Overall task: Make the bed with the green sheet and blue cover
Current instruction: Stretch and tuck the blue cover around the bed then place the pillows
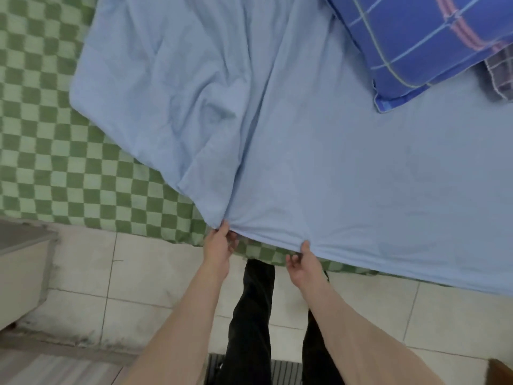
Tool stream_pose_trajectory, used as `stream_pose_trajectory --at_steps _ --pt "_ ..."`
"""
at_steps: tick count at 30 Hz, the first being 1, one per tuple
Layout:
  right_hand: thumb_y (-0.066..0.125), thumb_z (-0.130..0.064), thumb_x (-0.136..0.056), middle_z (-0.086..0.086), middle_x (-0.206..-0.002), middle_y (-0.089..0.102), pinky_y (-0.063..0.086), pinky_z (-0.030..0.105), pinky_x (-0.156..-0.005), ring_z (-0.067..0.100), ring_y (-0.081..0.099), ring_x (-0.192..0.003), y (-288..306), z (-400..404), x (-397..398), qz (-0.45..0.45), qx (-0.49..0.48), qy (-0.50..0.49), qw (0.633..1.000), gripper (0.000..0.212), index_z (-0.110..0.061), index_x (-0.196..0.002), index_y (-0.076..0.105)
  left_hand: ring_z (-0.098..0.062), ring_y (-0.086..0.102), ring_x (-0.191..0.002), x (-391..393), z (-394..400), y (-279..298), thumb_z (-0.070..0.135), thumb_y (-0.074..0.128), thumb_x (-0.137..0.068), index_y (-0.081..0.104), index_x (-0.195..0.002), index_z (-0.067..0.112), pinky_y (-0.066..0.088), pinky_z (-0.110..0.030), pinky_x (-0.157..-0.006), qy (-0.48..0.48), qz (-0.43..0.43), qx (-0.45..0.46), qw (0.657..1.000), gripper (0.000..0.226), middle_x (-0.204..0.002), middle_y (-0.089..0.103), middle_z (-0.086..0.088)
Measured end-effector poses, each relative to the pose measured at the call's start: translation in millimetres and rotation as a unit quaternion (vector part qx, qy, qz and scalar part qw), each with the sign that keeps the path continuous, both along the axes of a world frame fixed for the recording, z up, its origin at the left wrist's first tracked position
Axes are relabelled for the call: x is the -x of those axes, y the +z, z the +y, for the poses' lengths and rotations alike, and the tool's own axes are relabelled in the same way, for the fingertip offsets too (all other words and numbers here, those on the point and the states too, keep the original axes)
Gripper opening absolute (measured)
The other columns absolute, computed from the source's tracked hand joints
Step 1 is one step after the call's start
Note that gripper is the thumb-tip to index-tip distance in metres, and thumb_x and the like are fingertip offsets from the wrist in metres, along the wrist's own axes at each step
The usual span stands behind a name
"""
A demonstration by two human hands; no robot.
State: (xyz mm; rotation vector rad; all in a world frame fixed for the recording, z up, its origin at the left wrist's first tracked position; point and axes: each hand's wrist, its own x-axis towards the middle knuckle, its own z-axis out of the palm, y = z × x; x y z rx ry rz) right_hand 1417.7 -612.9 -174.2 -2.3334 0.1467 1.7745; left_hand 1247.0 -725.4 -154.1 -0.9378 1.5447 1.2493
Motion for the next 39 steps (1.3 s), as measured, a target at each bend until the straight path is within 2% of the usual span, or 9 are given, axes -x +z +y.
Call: stream_pose_trajectory --at_steps 5,10,13,17,20,26,30,34,39 --pt "0.076 -0.027 -0.088 0.001 -0.069 0.060 0.058 0.030 -0.067 0.010 0.052 -0.052 10 -1 47 0.061 -0.002 -0.015 0.998 0.021 -0.012 -0.099 0.067 -0.019 0.071 -0.108 91 -7 3 0.047 0.068 -0.087 0.067 -0.128 0.020 0.057 -0.036 -0.090 0.054 0.025 -0.103 0.993 0.049 -0.118 0.074 0.001" --pt "0.074 -0.022 -0.091 0.002 -0.067 0.061 0.058 0.031 -0.069 0.010 0.051 -0.047 3 -32 101 0.097 0.015 0.011 0.995 0.016 -0.011 -0.100 0.067 -0.025 0.070 -0.110 163 6 -11 0.070 0.066 -0.081 0.064 -0.128 0.021 0.057 -0.044 -0.094 0.094 0.044 -0.125 0.987 0.068 -0.120 0.073 -0.003" --pt "0.072 -0.030 -0.092 0.002 -0.069 0.063 0.058 0.030 -0.065 0.010 0.052 -0.051 -4 -46 115 0.080 0.004 0.018 0.997 0.022 -0.012 -0.102 0.066 -0.023 0.067 -0.113 189 5 -20 0.046 0.064 -0.095 0.062 -0.132 0.019 0.057 -0.040 -0.095 0.103 0.163 -0.001 0.981 0.045 -0.123 0.069 -0.001" --pt "0.067 -0.036 -0.094 0.002 -0.074 0.060 0.056 0.029 -0.061 0.011 0.049 -0.055 -3 -53 123 0.016 -0.003 0.044 0.999 0.027 -0.011 -0.105 0.064 -0.026 0.067 -0.108 230 -83 -11 0.031 0.055 -0.099 0.060 -0.132 0.015 0.057 -0.037 -0.093 0.246 0.229 0.169 0.926 0.038 -0.121 0.067 -0.002" --pt "0.066 -0.039 -0.095 0.004 -0.074 0.057 0.055 0.029 -0.061 0.013 0.048 -0.057 -1 -50 140 -0.022 -0.019 0.040 0.999 0.032 -0.009 -0.104 0.061 -0.025 0.063 -0.115 271 -149 -1 0.040 0.056 -0.097 0.052 -0.140 0.015 0.054 -0.037 -0.097 0.155 0.253 0.245 0.923 0.050 -0.131 0.061 -0.007" --pt "0.074 -0.041 -0.088 0.001 -0.076 0.061 0.057 0.028 -0.065 0.012 0.050 -0.058 9 -79 188 0.043 0.009 0.052 0.998 0.032 -0.013 -0.104 0.067 -0.029 0.064 -0.120 320 -150 11 0.054 0.060 -0.092 0.060 -0.136 0.023 0.055 -0.042 -0.090 0.117 0.107 -0.007 0.987 0.054 -0.128 0.069 -0.004" --pt "0.077 -0.028 -0.088 0.004 -0.080 0.063 0.059 0.032 -0.069 0.011 0.048 -0.056 19 -106 245 0.103 0.040 0.070 0.991 0.029 -0.012 -0.111 0.068 -0.033 0.058 -0.120 334 -150 12 0.070 0.031 -0.095 0.051 -0.144 0.024 0.045 -0.050 -0.106 0.113 0.008 0.014 0.993 0.070 -0.130 0.062 -0.007" --pt "0.073 -0.025 -0.092 0.006 -0.086 0.063 0.058 0.033 -0.070 0.014 0.053 -0.061 22 -128 301 0.119 0.032 0.098 0.988 0.025 -0.013 -0.113 0.065 -0.029 0.063 -0.112 370 -140 3 0.033 0.066 -0.090 0.059 -0.130 0.006 0.052 -0.037 -0.093 -0.116 0.180 0.186 0.959 0.048 -0.122 0.066 -0.009" --pt "0.072 -0.029 -0.092 0.002 -0.066 0.061 0.060 0.030 -0.059 0.012 0.053 -0.051 6 -159 339 0.072 0.003 0.114 0.991 0.018 -0.012 -0.096 0.069 -0.015 0.060 -0.099 439 -94 -13 0.043 0.079 -0.080 0.056 -0.130 0.016 0.050 -0.029 -0.083 -0.230 0.240 0.058 0.941 0.062 -0.122 0.061 -0.001"
